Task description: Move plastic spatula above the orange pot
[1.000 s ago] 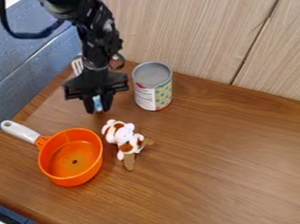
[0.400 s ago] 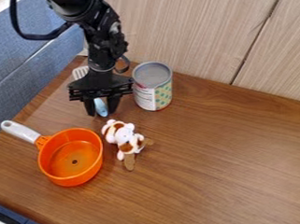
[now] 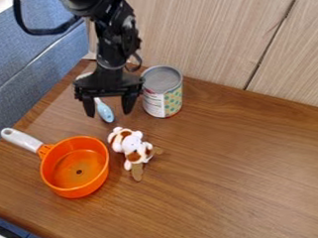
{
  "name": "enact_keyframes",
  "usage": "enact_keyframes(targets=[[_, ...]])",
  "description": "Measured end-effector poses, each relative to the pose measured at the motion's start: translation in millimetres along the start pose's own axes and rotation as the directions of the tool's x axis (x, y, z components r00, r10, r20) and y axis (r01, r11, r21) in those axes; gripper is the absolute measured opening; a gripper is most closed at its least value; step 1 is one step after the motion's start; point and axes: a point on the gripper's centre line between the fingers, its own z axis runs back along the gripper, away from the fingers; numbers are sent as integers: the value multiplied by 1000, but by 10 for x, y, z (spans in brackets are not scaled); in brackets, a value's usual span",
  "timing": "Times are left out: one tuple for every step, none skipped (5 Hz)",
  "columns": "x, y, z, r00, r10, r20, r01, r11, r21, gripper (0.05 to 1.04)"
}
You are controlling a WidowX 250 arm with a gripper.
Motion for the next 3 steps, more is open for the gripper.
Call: enact_keyframes(targets=[[65, -10, 198, 999, -8, 33, 8, 1000, -9, 1001], [161, -11, 487, 995, -10, 102, 13, 1000, -28, 1001], [176, -10, 507, 994, -9, 108, 12, 999, -30, 1001]])
